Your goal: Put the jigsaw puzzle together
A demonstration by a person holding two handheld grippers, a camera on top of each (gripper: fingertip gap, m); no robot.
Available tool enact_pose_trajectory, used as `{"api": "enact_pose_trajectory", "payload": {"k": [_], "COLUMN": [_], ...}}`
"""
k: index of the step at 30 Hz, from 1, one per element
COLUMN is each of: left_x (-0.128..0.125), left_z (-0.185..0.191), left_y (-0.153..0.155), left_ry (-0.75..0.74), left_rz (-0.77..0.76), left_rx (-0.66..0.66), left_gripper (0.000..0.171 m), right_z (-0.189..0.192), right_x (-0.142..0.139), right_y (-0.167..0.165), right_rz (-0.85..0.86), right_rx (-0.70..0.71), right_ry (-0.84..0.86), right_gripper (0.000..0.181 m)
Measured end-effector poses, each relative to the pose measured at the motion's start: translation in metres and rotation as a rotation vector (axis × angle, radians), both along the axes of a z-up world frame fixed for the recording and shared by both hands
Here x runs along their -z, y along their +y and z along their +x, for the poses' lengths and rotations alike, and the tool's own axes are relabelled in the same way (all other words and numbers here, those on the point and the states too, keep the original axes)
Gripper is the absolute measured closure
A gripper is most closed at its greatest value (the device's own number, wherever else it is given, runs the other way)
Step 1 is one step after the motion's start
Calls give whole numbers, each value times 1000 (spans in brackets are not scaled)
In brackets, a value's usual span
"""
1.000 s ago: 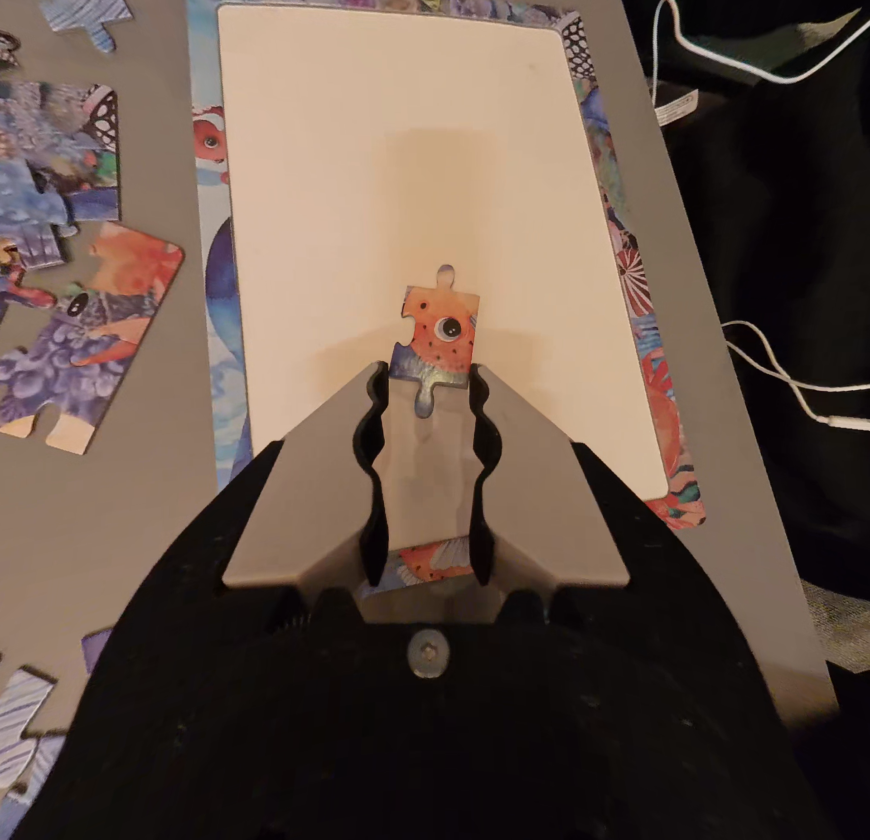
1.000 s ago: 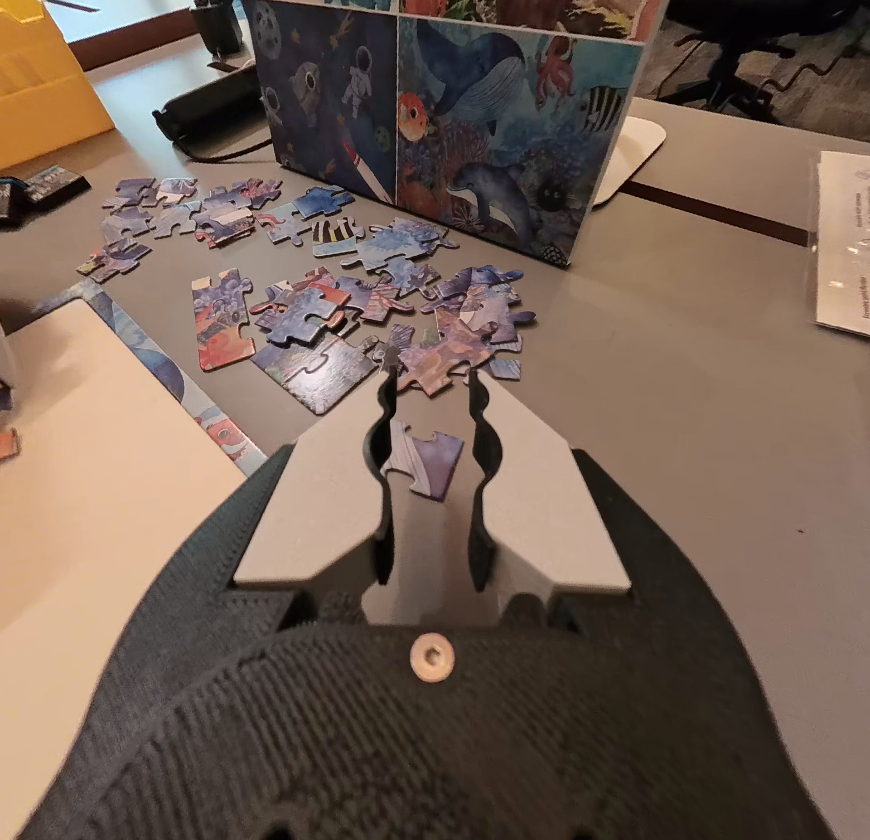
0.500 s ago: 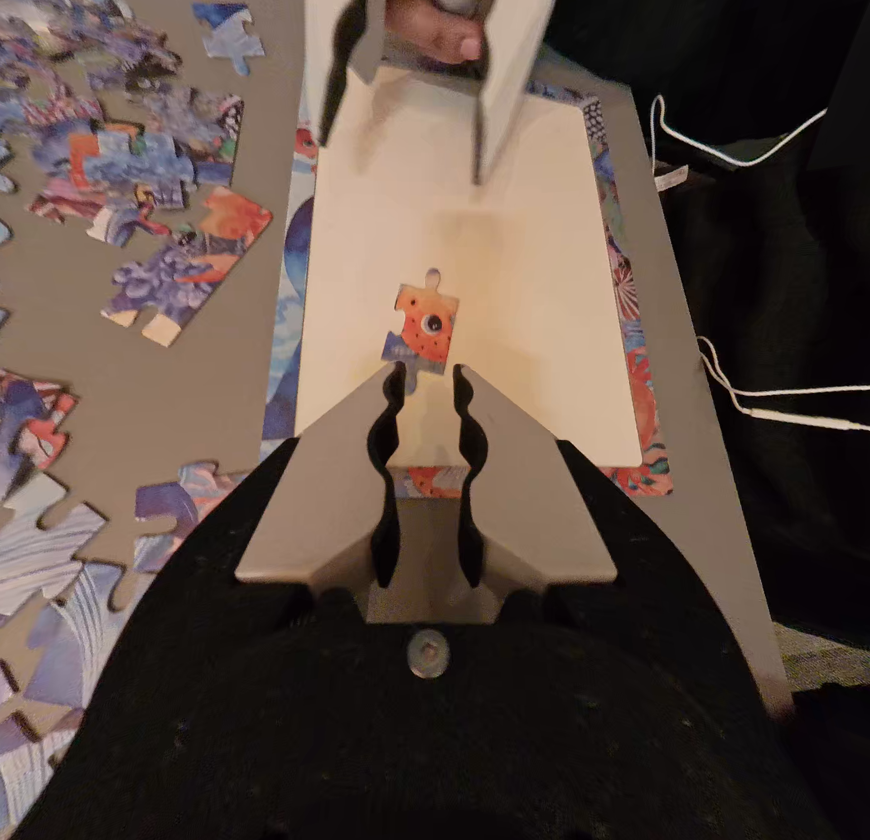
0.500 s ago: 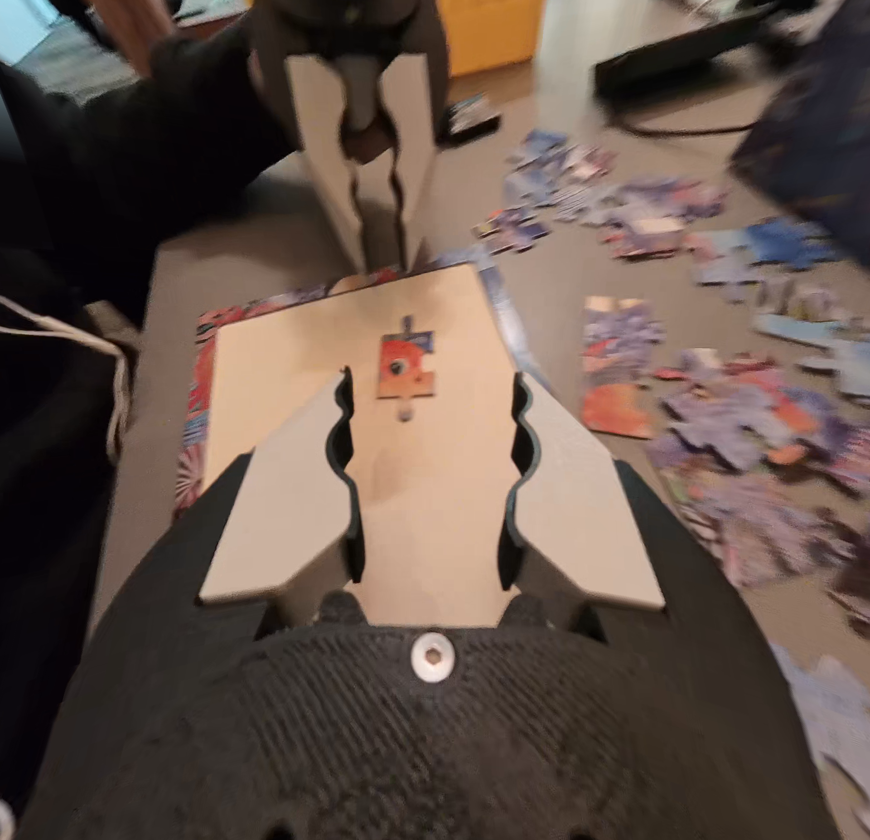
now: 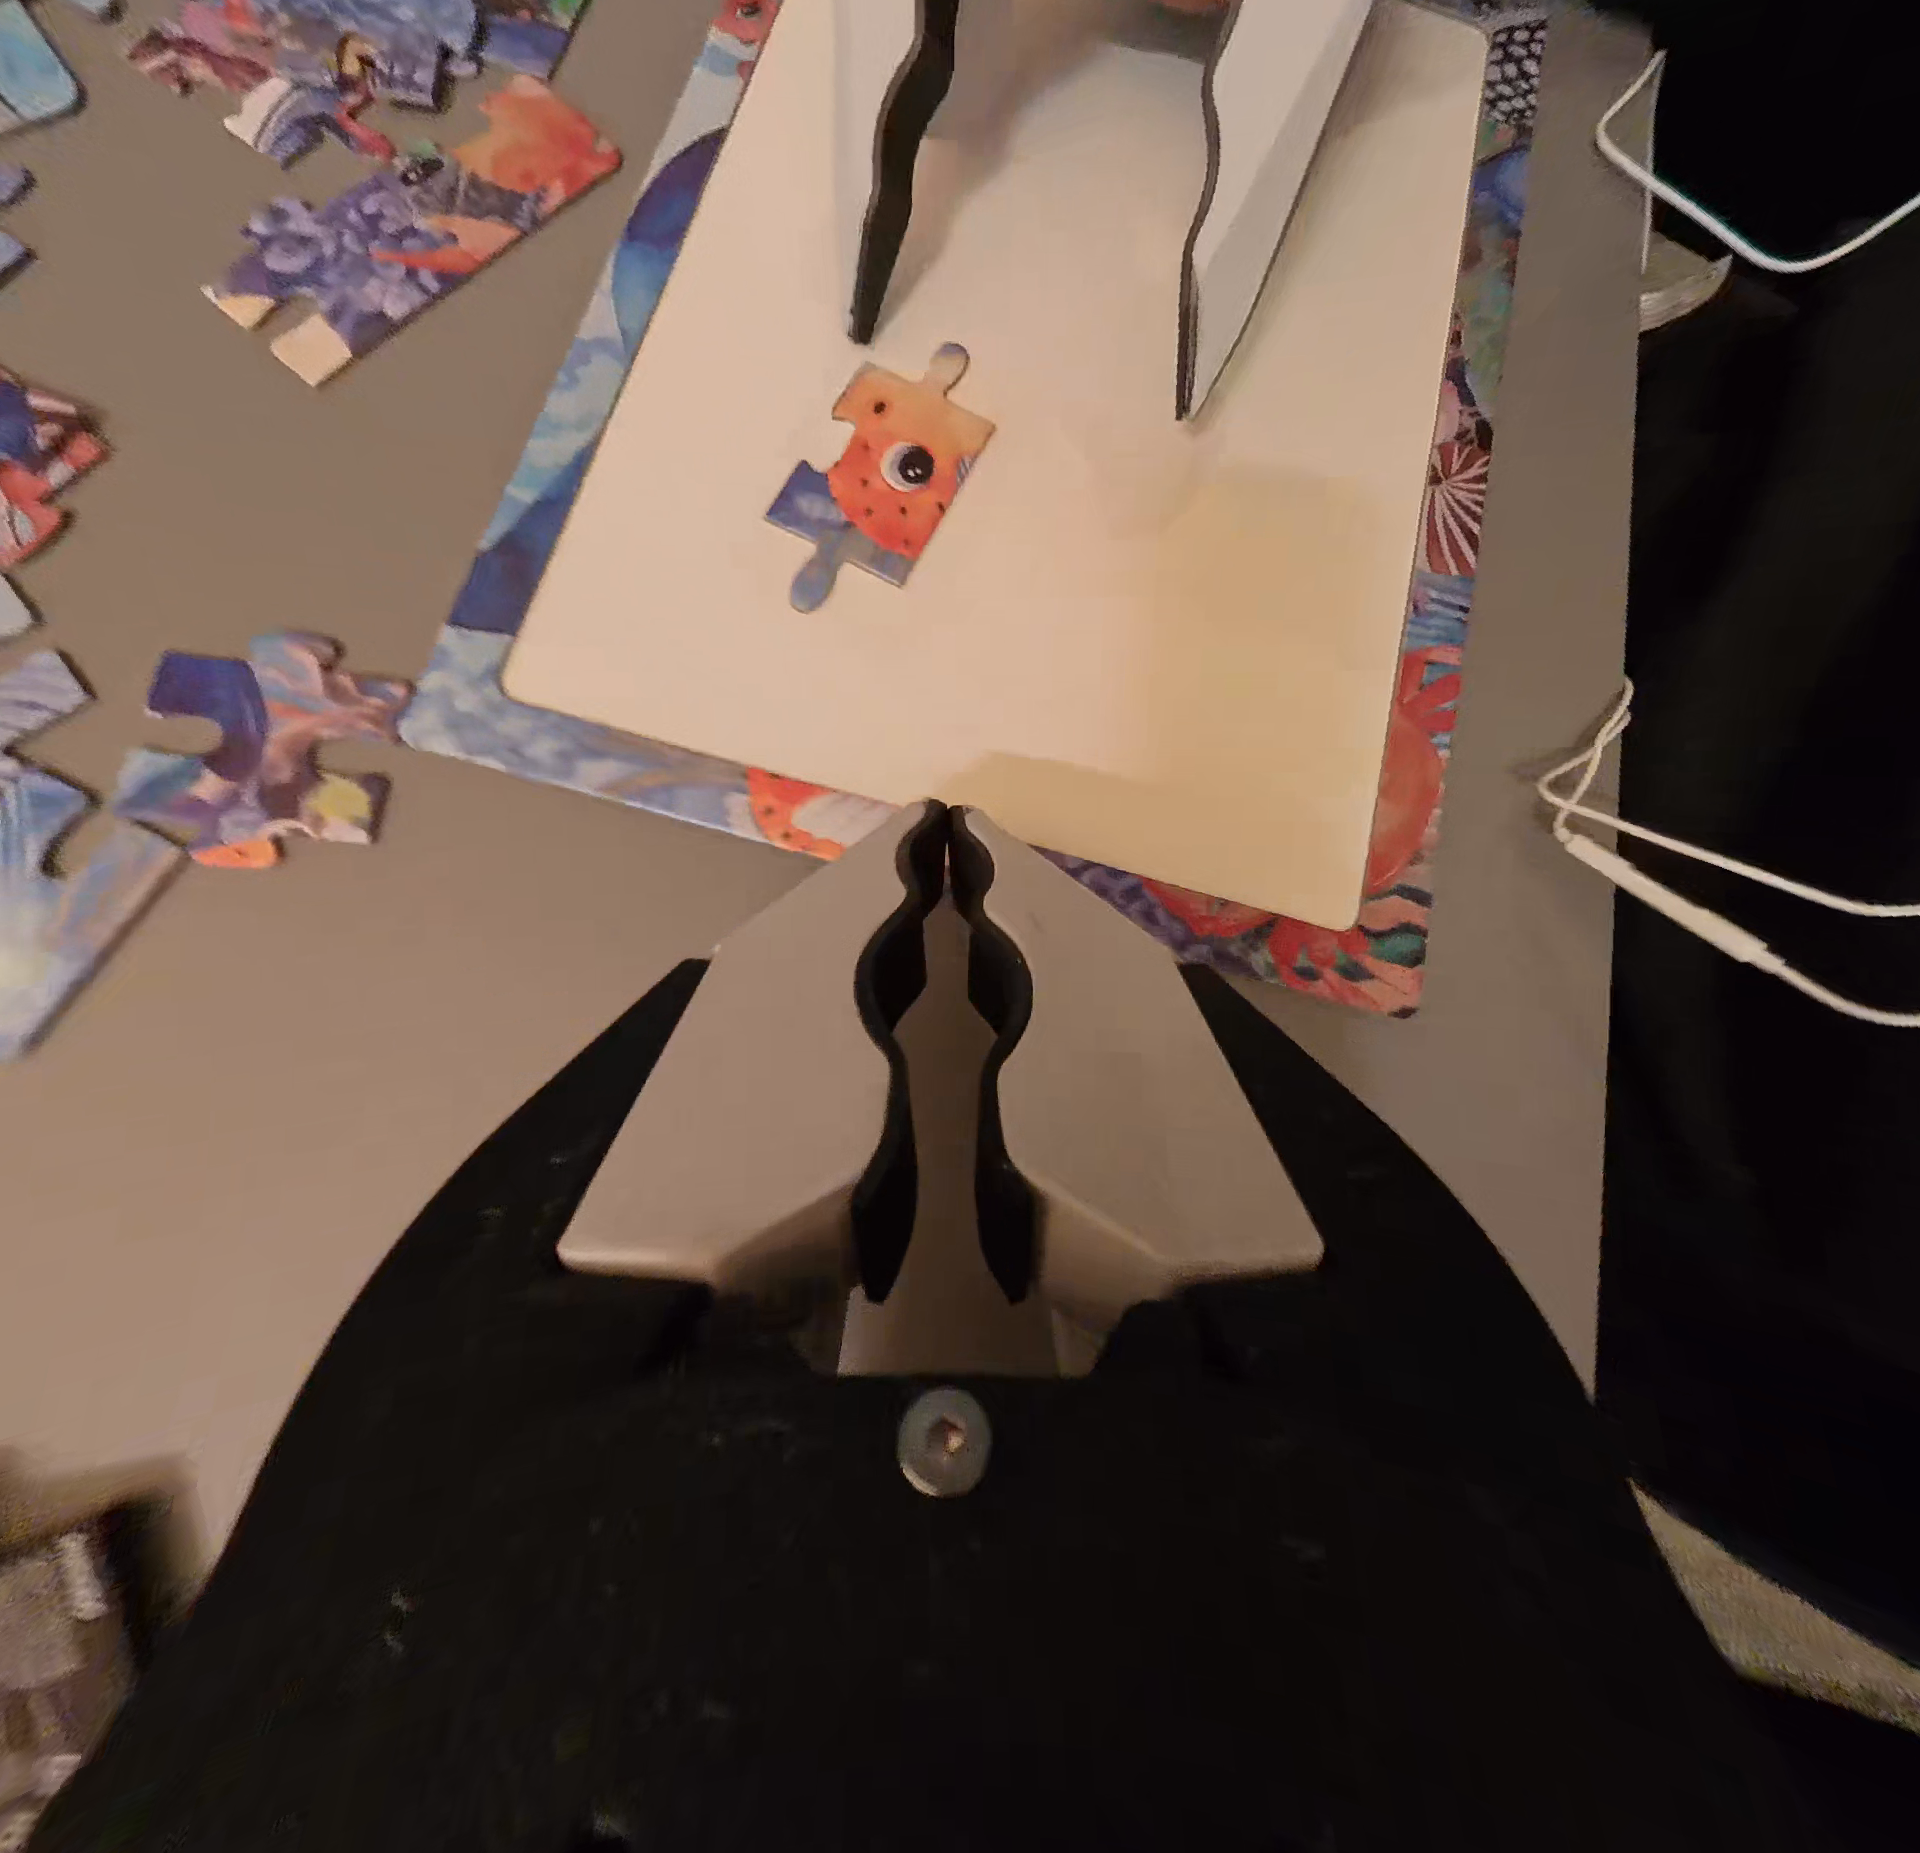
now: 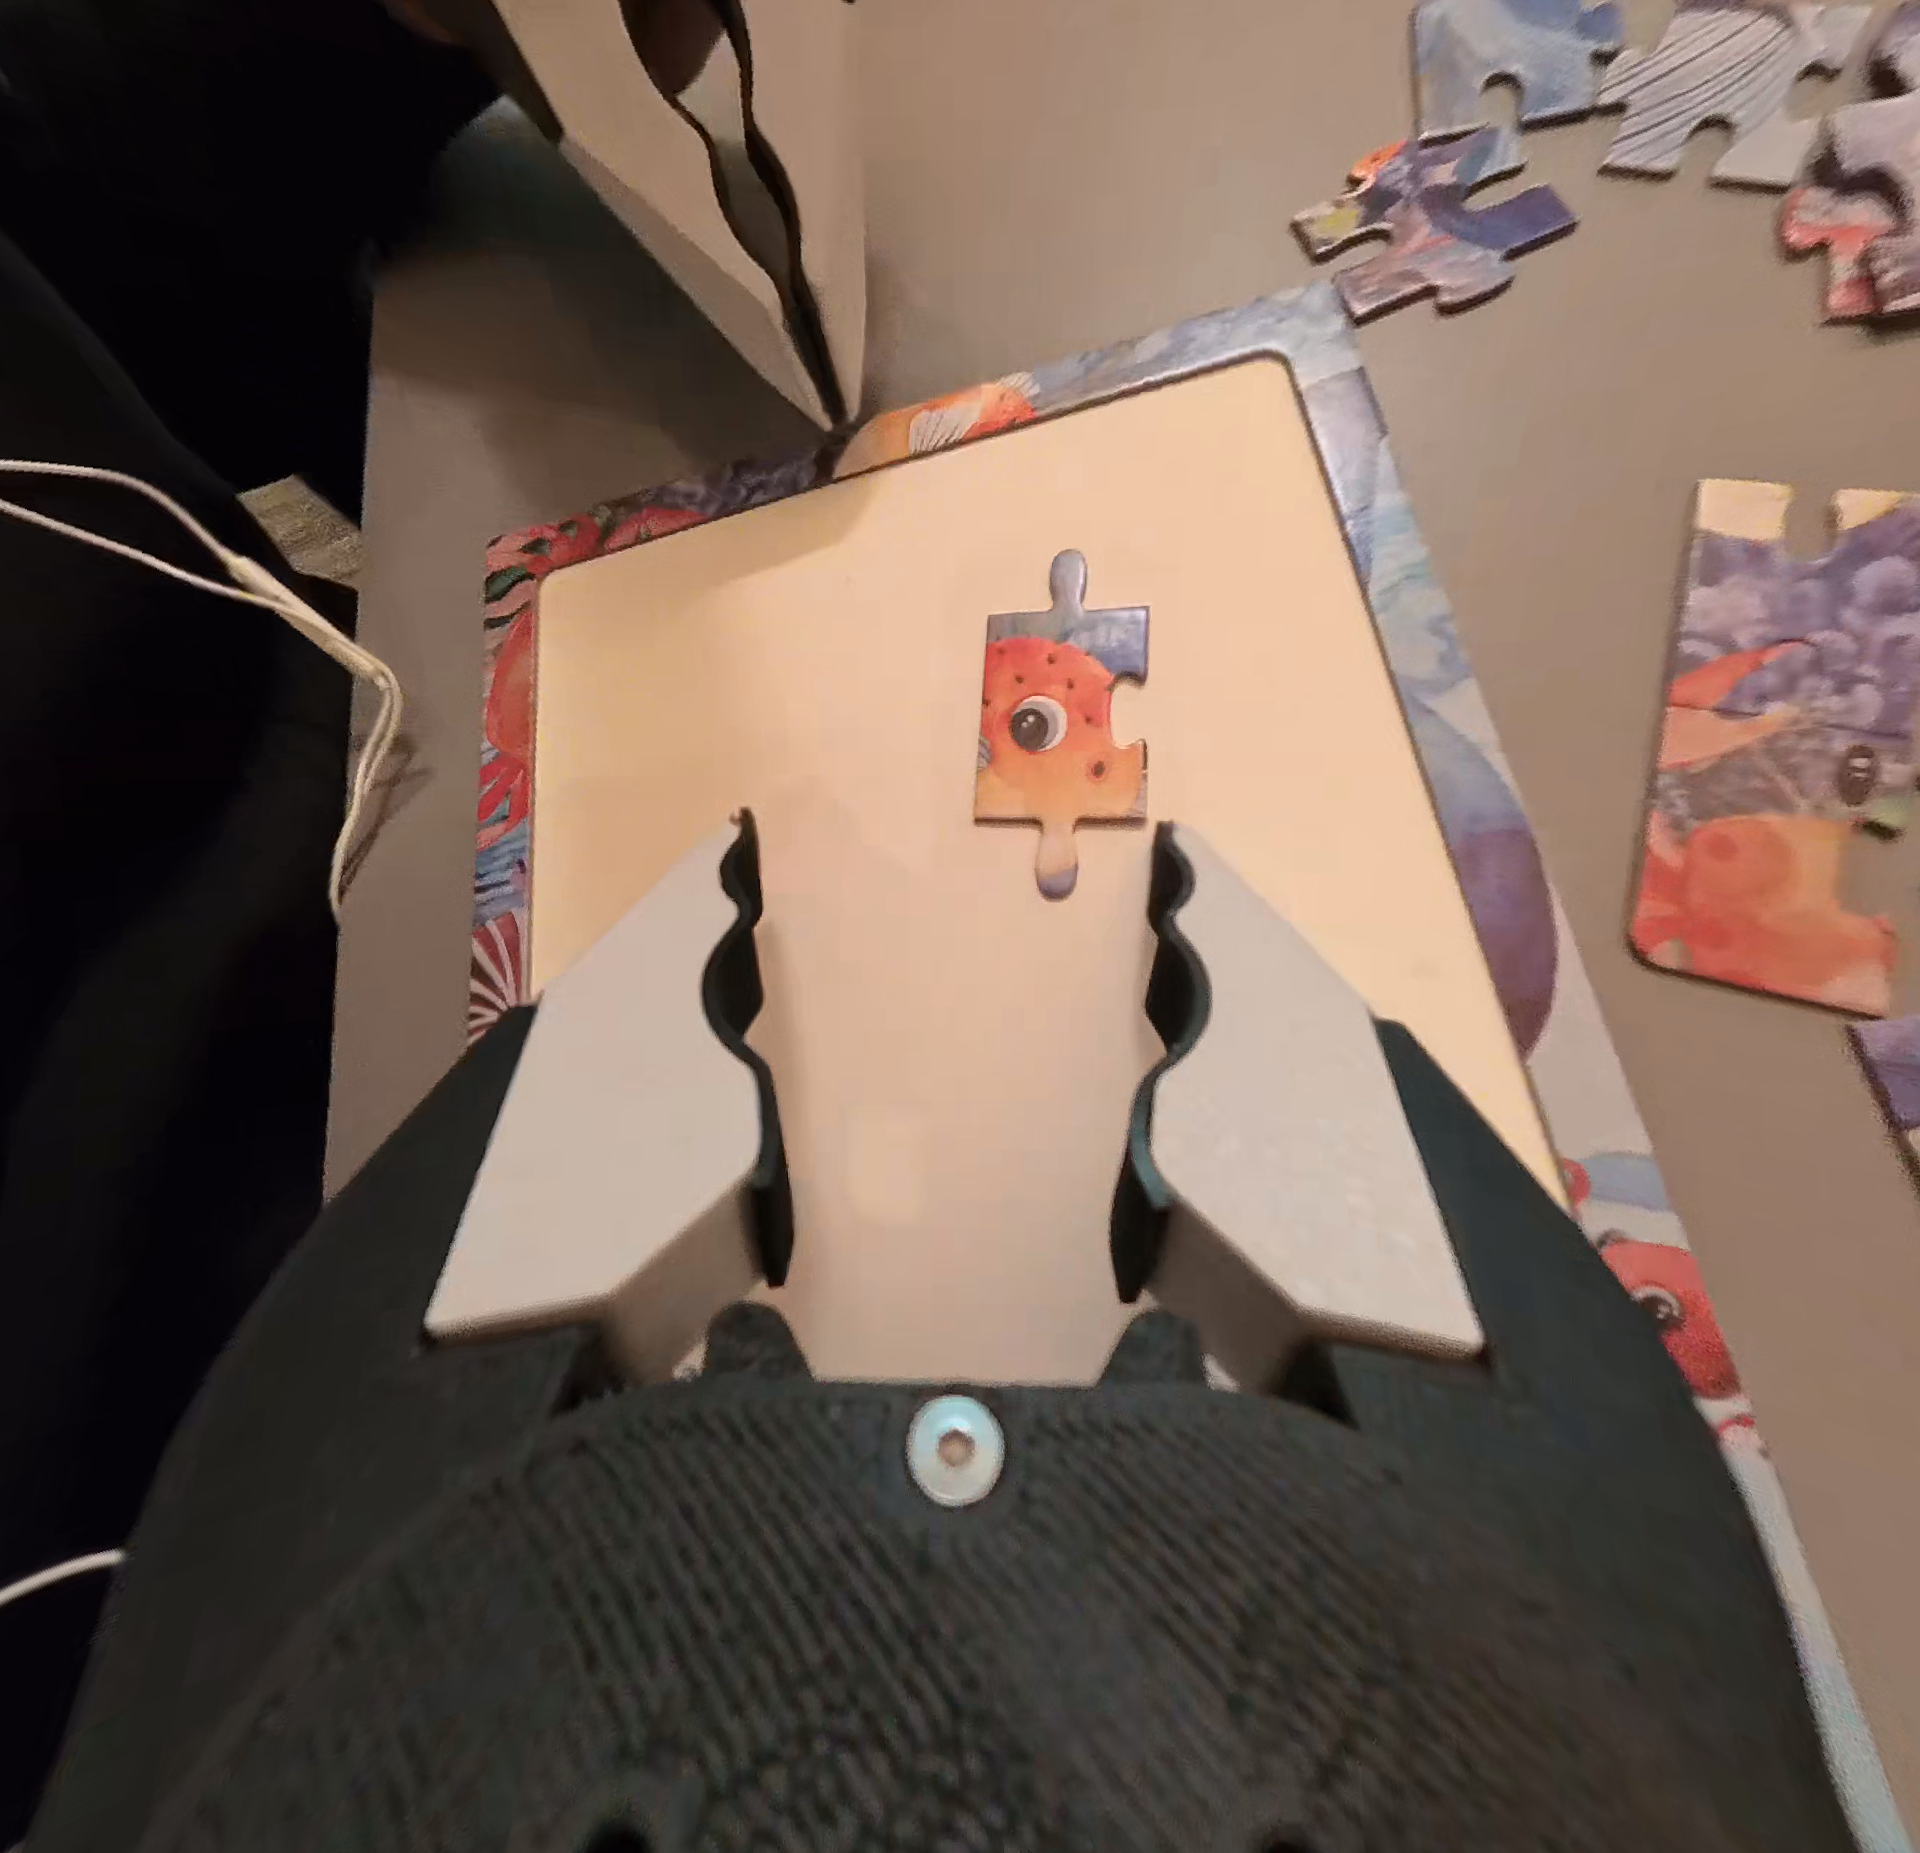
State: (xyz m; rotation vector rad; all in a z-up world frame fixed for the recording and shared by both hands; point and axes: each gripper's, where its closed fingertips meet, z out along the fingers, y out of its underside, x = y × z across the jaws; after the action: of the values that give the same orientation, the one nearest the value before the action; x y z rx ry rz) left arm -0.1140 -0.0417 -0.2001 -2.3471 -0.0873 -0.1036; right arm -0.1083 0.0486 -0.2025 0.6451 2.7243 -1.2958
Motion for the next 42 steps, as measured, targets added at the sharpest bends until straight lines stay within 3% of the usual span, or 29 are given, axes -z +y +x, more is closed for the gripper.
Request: {"api": "enact_pose_trajectory", "payload": {"k": [3,11,14,20,36,42], "left_x": [12,12,15,15,15,15], "left_z": [6,0,-5,5,7,7], "left_y": [-7,-17,-26,-23,-20,-20], "left_ry": [0,29,80,-1,-36,-43], "left_rz": [-1,11,-38,1,6,8], "left_rx": [-60,-91,-109,-78,-71,-71], "left_gripper": [171,171,171,171,171,171], "right_z": [14,49,39,31,51,46], "right_x": [-1,-7,-13,-2,-3,-3], "right_y": [-9,-41,-40,-24,-77,-80], "right_rz": [-19,-65,-89,-35,-43,-32], "right_rx": [-62,-223,-183,-122,-171,-158], "right_ry": [-49,-162,-125,-179,-172,-157], "right_gripper": [114,120,123,128,119,128]}}
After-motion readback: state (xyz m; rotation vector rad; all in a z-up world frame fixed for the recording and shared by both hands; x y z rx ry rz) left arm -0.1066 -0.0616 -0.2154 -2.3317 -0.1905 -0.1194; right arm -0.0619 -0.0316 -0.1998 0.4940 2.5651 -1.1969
